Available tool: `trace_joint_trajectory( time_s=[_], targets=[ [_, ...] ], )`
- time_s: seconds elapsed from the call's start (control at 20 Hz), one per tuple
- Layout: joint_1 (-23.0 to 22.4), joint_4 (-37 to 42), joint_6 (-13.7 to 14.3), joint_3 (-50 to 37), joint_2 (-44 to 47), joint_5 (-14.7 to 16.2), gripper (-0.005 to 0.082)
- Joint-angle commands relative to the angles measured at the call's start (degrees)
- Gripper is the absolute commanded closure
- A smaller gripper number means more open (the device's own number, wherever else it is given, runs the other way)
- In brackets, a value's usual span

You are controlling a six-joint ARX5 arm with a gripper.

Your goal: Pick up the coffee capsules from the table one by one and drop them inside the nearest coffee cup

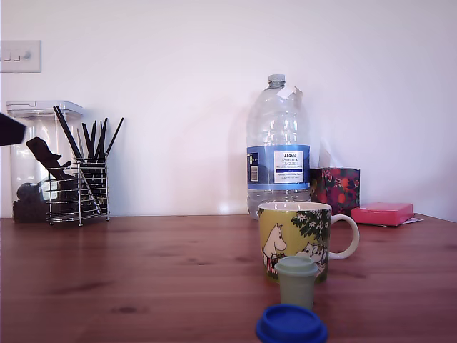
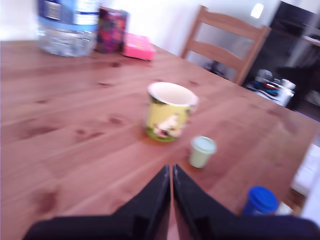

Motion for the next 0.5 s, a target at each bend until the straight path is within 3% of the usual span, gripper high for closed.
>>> trace_joint_trajectory(
  time_s=[0.0, 0.45],
  targets=[
    [-2.8, 3.0, 1.7, -0.5, 3.8, 0.0, 0.0791],
    [-20.6, 15.2, 11.2, 5.6, 33.4, -6.6, 0.0791]
  ],
)
